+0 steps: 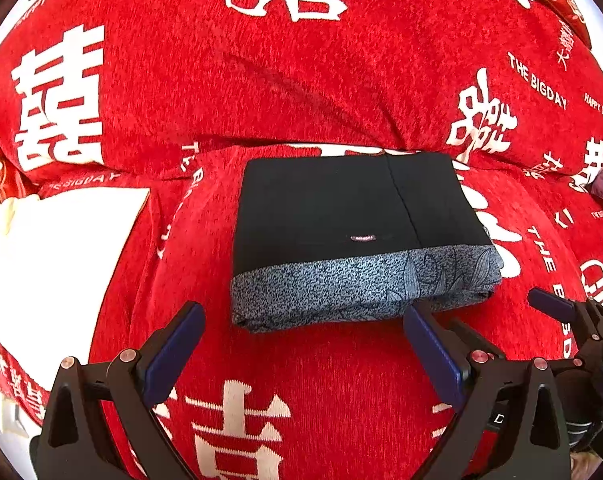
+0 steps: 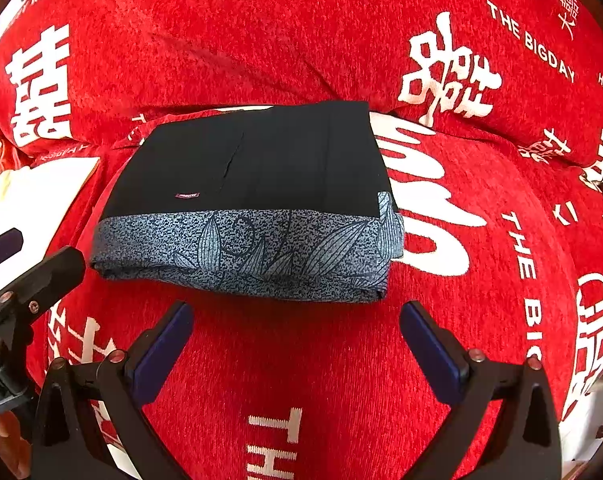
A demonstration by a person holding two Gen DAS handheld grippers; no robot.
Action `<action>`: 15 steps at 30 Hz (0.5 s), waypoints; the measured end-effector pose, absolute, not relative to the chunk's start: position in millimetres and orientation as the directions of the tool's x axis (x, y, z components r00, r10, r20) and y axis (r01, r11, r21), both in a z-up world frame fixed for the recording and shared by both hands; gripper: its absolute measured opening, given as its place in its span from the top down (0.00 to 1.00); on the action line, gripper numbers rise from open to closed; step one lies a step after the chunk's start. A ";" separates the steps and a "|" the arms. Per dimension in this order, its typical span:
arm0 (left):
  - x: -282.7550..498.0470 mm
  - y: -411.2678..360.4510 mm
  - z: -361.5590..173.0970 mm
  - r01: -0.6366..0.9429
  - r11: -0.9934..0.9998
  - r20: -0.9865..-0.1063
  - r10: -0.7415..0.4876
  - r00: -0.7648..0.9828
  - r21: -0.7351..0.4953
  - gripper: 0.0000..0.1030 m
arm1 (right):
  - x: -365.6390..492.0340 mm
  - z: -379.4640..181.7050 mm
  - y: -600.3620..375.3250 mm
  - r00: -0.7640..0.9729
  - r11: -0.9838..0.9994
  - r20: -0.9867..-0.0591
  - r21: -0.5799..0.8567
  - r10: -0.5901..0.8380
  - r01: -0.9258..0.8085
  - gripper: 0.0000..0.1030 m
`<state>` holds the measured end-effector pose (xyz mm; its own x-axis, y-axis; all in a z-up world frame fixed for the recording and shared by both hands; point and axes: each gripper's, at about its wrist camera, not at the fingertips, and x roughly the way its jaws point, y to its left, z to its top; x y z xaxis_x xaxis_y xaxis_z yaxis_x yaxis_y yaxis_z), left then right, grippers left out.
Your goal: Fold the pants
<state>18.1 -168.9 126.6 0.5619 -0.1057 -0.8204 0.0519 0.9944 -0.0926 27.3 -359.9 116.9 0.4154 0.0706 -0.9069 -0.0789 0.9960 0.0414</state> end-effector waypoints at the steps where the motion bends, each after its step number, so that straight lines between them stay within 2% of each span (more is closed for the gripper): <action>1: 17.9 -168.8 126.5 0.052 0.994 -0.820 -0.106 0.563 -0.093 0.03 | 26.8 116.9 -359.2 0.416 0.996 -0.907 0.038 0.067 -0.079 0.00; 15: 15.3 -172.8 129.7 0.072 0.995 -0.810 -0.096 0.579 -0.066 0.03 | 26.7 114.9 -357.4 0.410 0.996 -0.910 0.037 0.067 -0.082 0.00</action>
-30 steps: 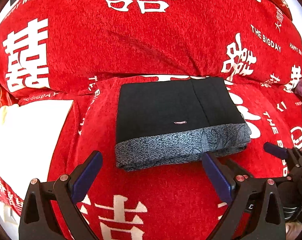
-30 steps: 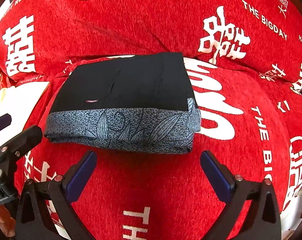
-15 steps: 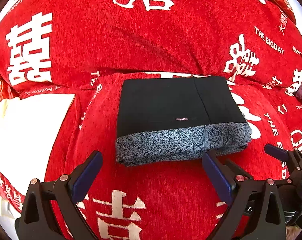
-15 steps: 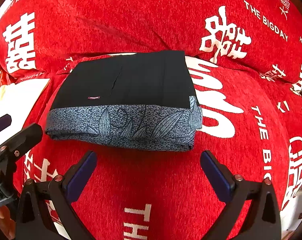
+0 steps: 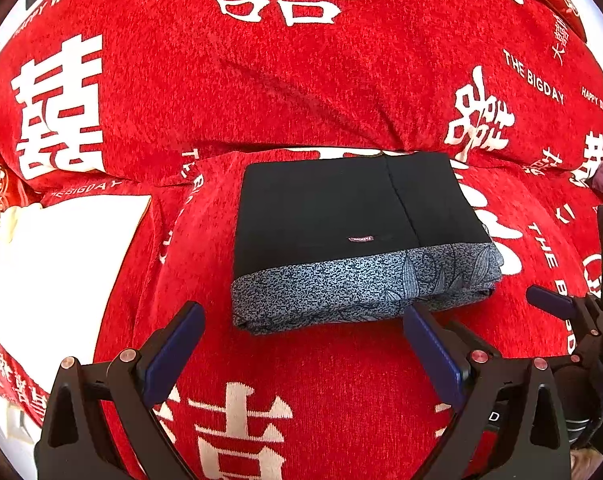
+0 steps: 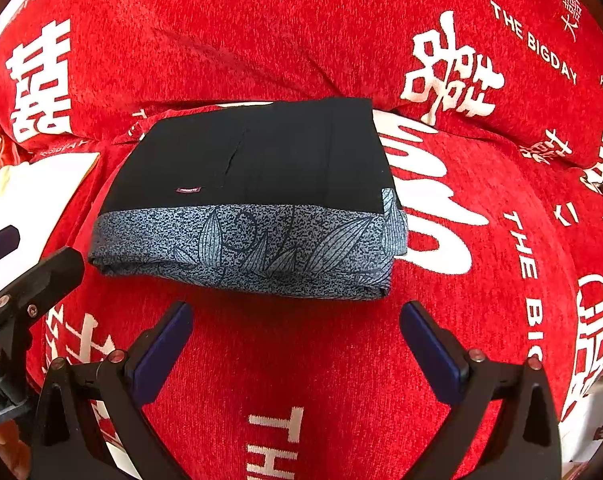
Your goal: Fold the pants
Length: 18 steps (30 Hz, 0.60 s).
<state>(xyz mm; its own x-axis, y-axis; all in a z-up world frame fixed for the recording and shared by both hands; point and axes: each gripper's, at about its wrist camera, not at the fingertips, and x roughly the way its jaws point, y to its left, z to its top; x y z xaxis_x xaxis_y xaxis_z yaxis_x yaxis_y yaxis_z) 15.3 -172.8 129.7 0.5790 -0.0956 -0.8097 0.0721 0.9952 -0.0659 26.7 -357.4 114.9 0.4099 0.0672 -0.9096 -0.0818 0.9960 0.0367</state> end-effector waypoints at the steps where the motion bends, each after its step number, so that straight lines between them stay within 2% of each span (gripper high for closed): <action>1: 15.2 -172.7 130.0 0.072 0.995 -0.809 -0.095 0.580 -0.066 0.03 | 26.6 115.0 -357.6 0.410 0.996 -0.910 0.036 0.066 -0.081 0.00; 18: 14.3 -172.9 131.5 0.079 0.995 -0.804 -0.096 0.586 -0.061 0.03 | 26.4 117.0 -358.4 0.414 0.996 -0.908 0.038 0.070 -0.084 0.00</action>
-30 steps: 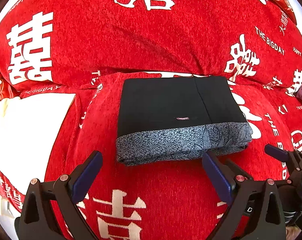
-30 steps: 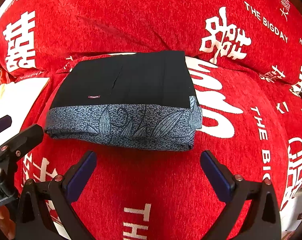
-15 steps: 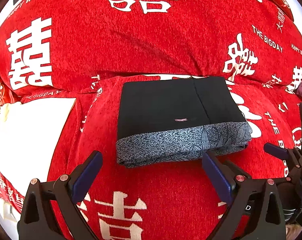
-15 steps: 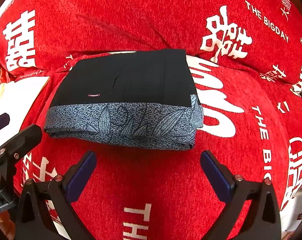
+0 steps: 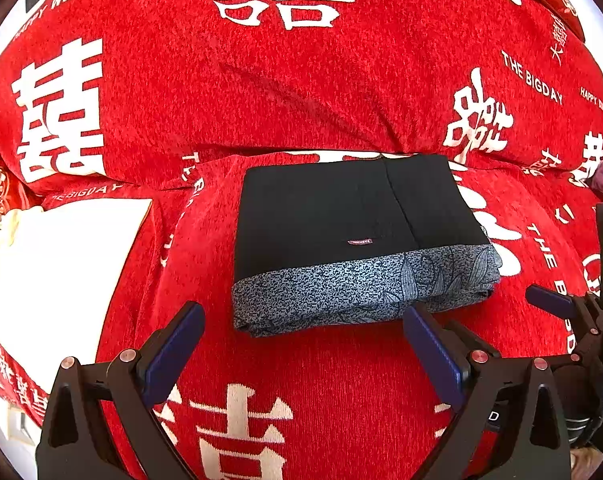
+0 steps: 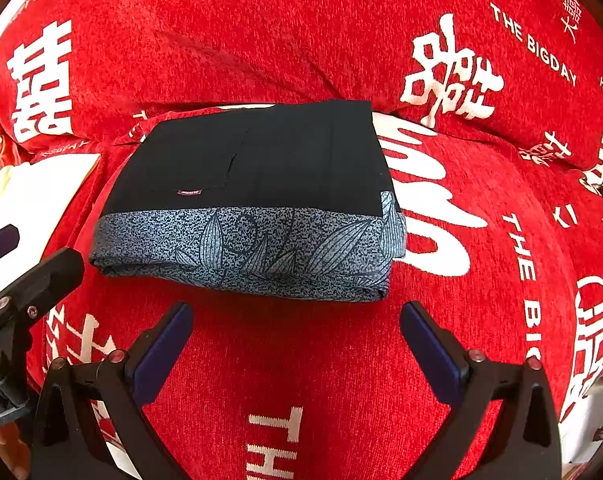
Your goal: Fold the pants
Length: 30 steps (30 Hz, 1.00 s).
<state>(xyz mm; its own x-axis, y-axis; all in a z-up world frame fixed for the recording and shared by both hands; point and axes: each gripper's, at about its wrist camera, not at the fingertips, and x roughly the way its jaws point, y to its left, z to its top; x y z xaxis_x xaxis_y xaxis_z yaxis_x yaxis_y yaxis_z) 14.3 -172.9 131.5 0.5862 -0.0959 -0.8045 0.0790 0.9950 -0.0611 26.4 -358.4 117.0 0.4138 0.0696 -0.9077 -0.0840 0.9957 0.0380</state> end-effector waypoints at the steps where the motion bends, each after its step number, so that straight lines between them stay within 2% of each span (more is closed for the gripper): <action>1: 14.6 -172.9 131.2 0.079 0.995 -0.805 -0.097 0.585 -0.062 0.03 | 26.3 117.0 -358.5 0.414 0.996 -0.908 0.038 0.070 -0.084 0.00; 30: 16.3 -169.2 131.9 0.096 0.993 -0.806 -0.114 0.581 -0.071 0.03 | 27.8 116.1 -357.4 0.414 0.995 -0.908 0.032 0.070 -0.097 0.00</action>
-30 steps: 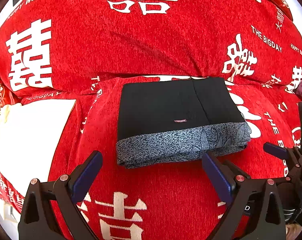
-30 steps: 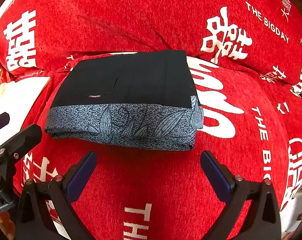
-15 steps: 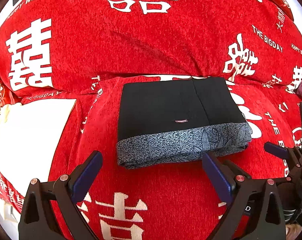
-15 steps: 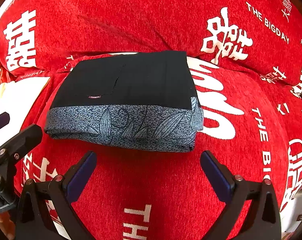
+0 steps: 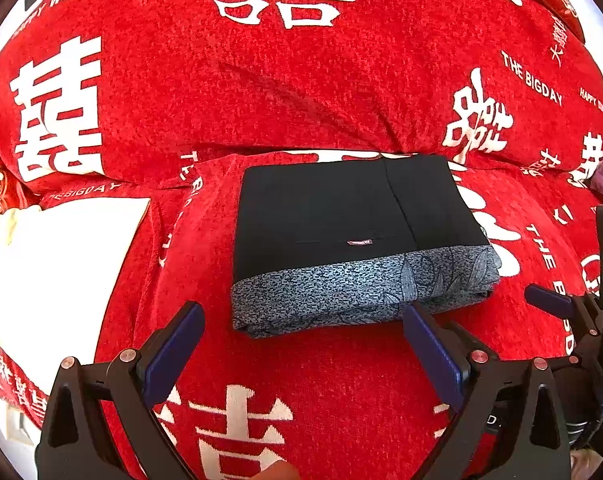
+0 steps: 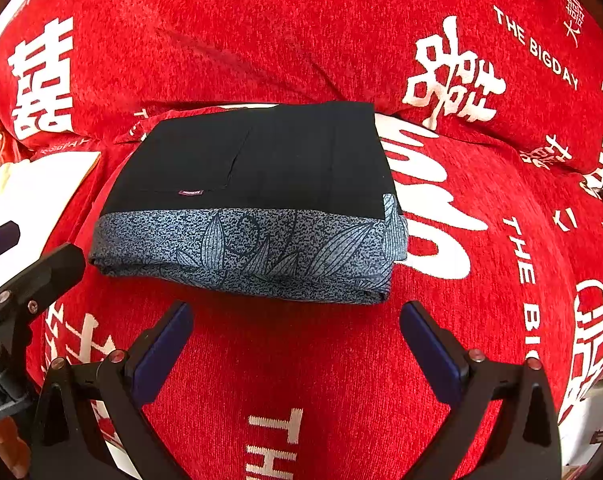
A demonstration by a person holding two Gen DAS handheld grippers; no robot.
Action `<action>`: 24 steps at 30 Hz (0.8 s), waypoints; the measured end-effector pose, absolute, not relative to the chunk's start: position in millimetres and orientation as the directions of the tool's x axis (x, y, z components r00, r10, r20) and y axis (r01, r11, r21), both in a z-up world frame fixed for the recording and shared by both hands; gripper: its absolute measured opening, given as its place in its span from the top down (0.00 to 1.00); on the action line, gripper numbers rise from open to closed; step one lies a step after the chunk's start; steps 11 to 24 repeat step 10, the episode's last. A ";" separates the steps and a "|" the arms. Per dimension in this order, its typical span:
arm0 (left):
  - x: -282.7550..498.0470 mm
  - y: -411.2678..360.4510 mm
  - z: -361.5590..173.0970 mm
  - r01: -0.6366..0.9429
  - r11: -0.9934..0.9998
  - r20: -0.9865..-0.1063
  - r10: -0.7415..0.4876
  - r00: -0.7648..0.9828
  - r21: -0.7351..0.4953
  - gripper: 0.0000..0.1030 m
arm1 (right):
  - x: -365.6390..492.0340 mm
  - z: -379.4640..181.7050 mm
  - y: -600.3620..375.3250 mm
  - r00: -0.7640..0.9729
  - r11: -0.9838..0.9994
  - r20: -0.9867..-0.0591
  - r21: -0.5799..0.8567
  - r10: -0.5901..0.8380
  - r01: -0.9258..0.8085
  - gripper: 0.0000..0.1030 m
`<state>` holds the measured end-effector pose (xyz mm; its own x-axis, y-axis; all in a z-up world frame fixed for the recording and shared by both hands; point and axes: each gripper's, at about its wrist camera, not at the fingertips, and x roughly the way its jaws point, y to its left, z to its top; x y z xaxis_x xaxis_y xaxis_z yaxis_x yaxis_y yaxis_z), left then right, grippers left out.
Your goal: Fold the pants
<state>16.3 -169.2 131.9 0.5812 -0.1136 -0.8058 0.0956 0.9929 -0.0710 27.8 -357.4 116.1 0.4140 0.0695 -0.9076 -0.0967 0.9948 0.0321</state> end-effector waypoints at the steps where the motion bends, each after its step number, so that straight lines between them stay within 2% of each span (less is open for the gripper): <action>1: 16.2 -169.7 132.5 0.098 0.992 -0.806 -0.118 0.581 -0.075 0.03 | 27.8 116.4 -357.8 0.415 0.995 -0.907 0.032 0.070 -0.099 0.00; 24: 6.6 -164.7 132.8 0.115 0.991 -0.792 -0.121 0.598 -0.065 0.03 | 23.1 116.4 -358.9 0.418 0.994 -0.906 0.024 0.065 -0.102 0.00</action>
